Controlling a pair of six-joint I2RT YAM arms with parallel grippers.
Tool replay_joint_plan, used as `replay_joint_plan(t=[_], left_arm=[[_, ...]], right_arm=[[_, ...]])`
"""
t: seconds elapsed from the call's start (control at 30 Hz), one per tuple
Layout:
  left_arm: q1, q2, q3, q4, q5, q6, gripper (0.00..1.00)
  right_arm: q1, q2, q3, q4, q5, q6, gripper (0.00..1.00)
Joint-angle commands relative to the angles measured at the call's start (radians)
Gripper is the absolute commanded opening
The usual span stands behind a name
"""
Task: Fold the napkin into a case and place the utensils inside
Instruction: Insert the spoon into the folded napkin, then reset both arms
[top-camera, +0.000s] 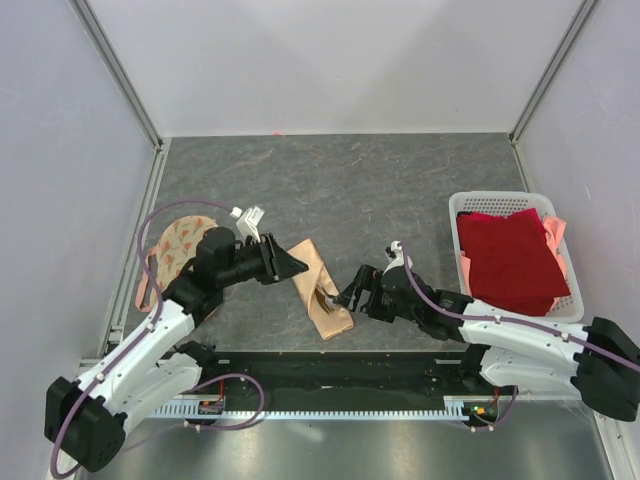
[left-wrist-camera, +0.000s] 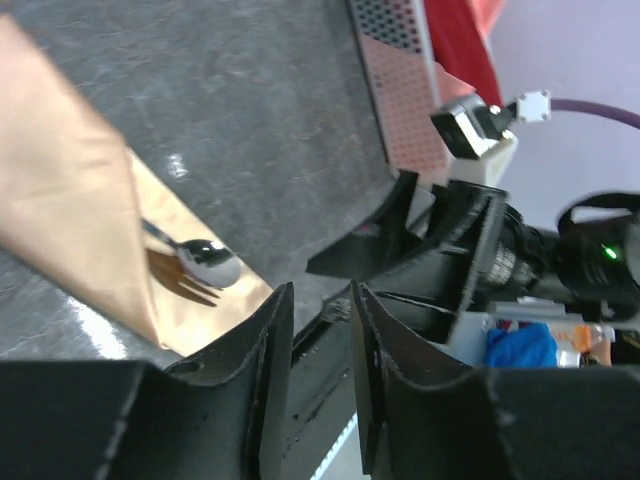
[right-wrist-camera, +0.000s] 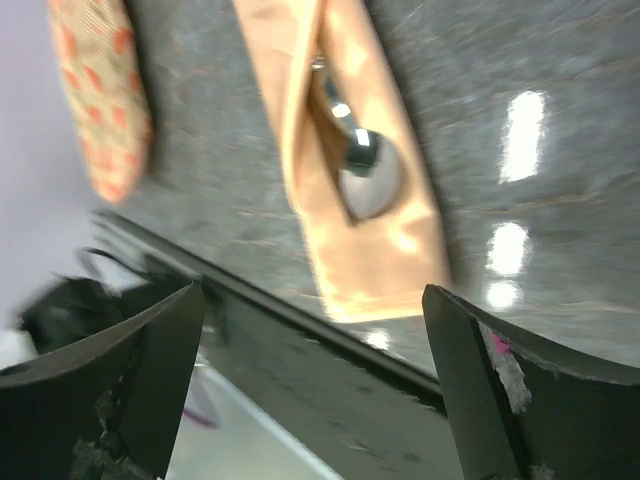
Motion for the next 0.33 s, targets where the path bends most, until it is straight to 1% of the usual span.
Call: replay_joint_plan(t=[0.0,0.07,0.17,0.23,0.3], left_arm=[[-0.024,-0.108,-0.063,0.084,0.082,0.001,0.38],[-0.035,-0.183,-0.124,0.114,0.061,-0.021,0.41],[-0.048,-0.255,-0.193,0.161,0.031,-0.058,0.45],[-0.047,-0.306,-0.201,0.169,0.041,-0.053,0.46],[-0.047,-0.335,-0.187,0.172,0.06,-0.053,0.47]], right_arm=[[0.002,-0.09,0.032,-0.172,0.097,-0.334,0.98],[0.002,-0.136,0.003,-0.147,0.128,-0.412,0.98],[0.002,-0.185,-0.038,-0.081,0.12,-0.457,0.98],[0.002,-0.232,-0.072,-0.002,0.099,-0.483,0.98],[0.004,-0.265,-0.072,0.022,0.091,-0.503,0.98]])
